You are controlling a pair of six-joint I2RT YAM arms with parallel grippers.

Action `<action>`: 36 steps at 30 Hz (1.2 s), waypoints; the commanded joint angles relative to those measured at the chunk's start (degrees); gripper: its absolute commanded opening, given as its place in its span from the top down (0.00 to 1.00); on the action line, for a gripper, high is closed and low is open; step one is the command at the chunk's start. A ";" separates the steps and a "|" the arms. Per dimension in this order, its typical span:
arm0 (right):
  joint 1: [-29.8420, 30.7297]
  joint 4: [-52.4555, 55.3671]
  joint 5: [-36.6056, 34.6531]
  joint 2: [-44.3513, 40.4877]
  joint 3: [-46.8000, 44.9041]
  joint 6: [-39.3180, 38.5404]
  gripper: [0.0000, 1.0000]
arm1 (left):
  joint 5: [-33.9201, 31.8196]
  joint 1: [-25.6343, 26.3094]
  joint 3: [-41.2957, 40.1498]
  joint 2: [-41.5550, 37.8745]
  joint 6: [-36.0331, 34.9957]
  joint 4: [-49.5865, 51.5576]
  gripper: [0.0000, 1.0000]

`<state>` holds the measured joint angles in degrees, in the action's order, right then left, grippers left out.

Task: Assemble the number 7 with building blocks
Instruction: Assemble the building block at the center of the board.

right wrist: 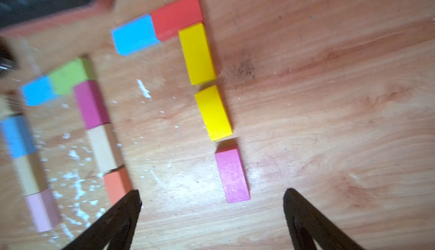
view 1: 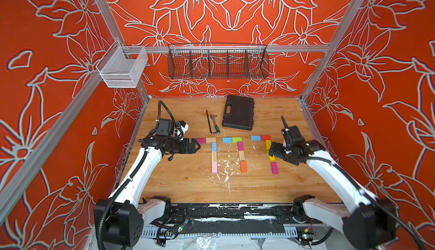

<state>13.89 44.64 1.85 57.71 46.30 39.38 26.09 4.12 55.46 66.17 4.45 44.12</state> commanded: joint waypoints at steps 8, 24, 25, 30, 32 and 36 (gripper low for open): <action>-2.40 1.45 7.97 -11.48 -10.34 35.59 0.03 | 0.24 -0.38 0.44 -0.33 -0.91 0.97 0.02; -3.16 -12.72 12.73 -2.86 -19.19 36.51 0.03 | 0.02 -0.60 0.44 0.01 -0.93 0.96 0.02; -3.34 -13.04 12.45 -2.90 -19.59 36.34 0.03 | 0.04 -0.60 0.44 -0.07 -0.93 0.88 0.02; -4.56 -14.33 12.63 -2.07 -20.70 35.43 0.03 | -0.03 -0.69 0.44 0.02 -0.94 0.88 0.02; -4.83 -14.50 12.92 -1.45 -20.82 35.34 0.03 | 0.00 -0.70 0.44 0.17 -0.93 0.88 0.02; -5.11 -15.54 12.83 -0.63 -21.51 35.16 0.03 | -0.09 -0.76 0.44 0.12 -0.93 0.88 0.02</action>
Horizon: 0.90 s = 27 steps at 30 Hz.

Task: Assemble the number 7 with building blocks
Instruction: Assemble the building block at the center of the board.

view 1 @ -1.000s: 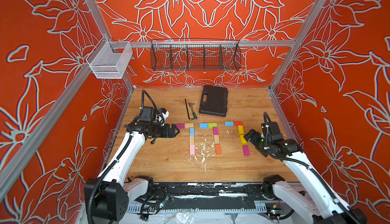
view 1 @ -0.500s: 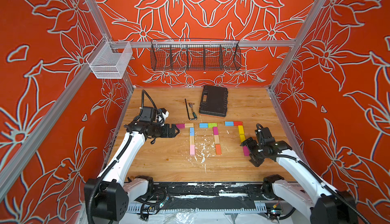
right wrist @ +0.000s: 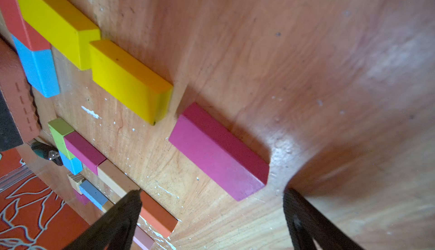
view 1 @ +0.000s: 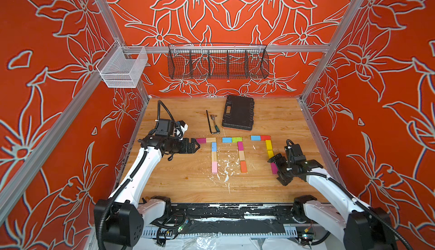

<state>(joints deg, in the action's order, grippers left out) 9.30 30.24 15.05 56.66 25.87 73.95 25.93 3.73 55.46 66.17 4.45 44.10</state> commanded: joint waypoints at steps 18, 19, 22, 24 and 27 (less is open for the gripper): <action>-1.03 -4.89 0.27 2.57 -2.58 0.49 0.03 | 0.17 -0.53 0.44 0.67 -0.93 0.90 0.02; -1.16 -4.84 0.17 2.51 -2.58 0.42 0.03 | 0.18 -0.54 0.44 0.63 -0.93 0.91 0.02; -1.32 -5.03 0.24 2.77 -2.42 0.16 0.03 | 0.25 -0.48 0.44 0.69 -0.93 0.99 0.02; -1.51 -5.01 0.25 2.93 -2.21 -0.18 0.03 | 0.21 -0.49 0.44 0.64 -0.93 0.99 0.02; -1.65 -4.67 0.00 3.51 -1.61 -1.03 0.03 | 0.21 -0.51 0.44 0.59 -0.93 0.99 0.02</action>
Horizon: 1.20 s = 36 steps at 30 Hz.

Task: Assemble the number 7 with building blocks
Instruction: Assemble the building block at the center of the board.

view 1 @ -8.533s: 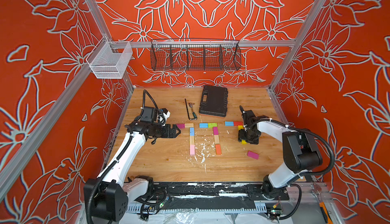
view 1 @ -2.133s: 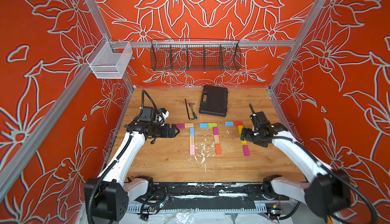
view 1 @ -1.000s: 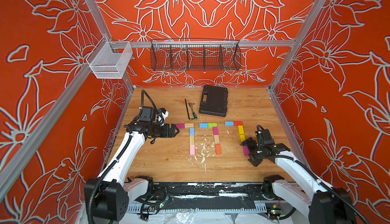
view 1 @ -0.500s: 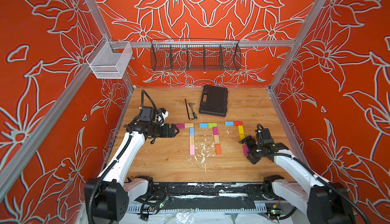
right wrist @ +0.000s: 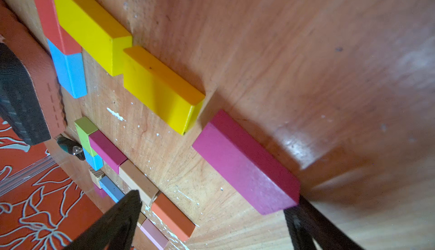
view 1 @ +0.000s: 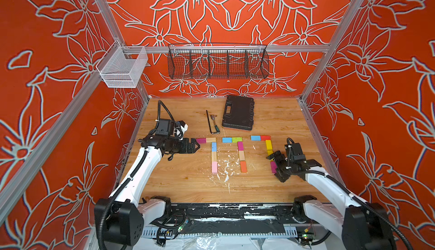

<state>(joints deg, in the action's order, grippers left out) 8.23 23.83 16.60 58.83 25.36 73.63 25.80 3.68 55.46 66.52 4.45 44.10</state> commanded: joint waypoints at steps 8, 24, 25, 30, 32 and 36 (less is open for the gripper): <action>-1.16 0.95 -1.40 2.84 -1.18 -1.80 0.03 | 0.30 -0.54 0.44 0.30 -0.93 0.99 0.02; -2.07 2.53 -1.57 2.77 -1.22 -3.48 0.03 | 0.46 -0.52 0.44 0.44 -0.93 0.90 0.02; -2.08 2.62 -1.48 2.87 -1.20 -3.64 0.03 | 0.39 -0.52 0.44 0.44 -0.93 0.90 0.02; -2.44 2.18 -1.04 3.76 -1.12 -4.01 0.03 | 0.39 -0.54 0.44 0.44 -0.93 0.90 0.02; -2.49 2.05 -1.04 4.30 -0.97 -4.26 0.03 | 0.40 -0.52 0.44 0.40 -0.93 0.90 0.02; -2.78 1.34 -0.56 5.07 -0.84 -4.28 0.03 | 0.48 -0.53 0.44 0.46 -0.93 0.90 0.02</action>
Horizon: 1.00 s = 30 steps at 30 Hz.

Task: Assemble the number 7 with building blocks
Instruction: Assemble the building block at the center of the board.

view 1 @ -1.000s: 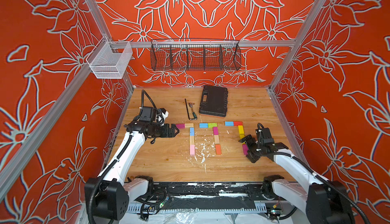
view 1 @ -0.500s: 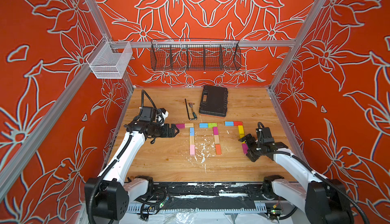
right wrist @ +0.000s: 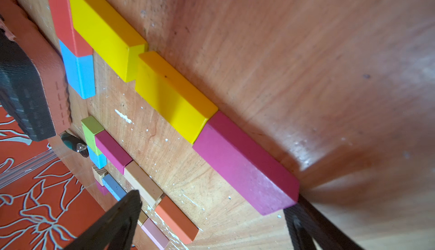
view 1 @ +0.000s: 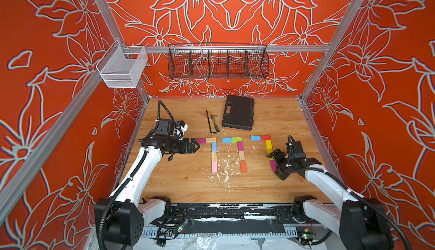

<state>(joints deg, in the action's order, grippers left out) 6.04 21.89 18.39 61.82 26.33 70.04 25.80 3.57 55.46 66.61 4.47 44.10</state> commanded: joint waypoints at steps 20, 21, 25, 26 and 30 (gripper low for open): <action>-1.30 1.94 -1.61 3.57 -1.99 -1.05 0.03 | 0.52 -0.55 0.52 0.49 -0.95 0.90 0.02; -1.30 1.93 -1.61 3.61 -1.98 -0.96 0.03 | 0.49 -0.51 0.57 0.39 -0.95 0.90 0.02; -1.34 1.49 -1.47 3.58 -2.26 -0.69 0.03 | 0.48 -0.50 0.53 0.37 -0.95 0.92 0.02; -1.30 1.41 -1.49 3.57 -2.25 -0.69 0.03 | 0.49 -0.50 0.52 0.36 -0.95 0.95 0.02; -1.35 1.01 -1.11 3.79 -2.32 -0.61 0.03 | 0.48 -0.50 0.52 0.39 -0.95 0.99 0.02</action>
<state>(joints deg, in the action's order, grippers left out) 5.10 20.38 19.62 63.40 26.63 69.23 25.80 3.38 55.46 66.85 4.45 44.10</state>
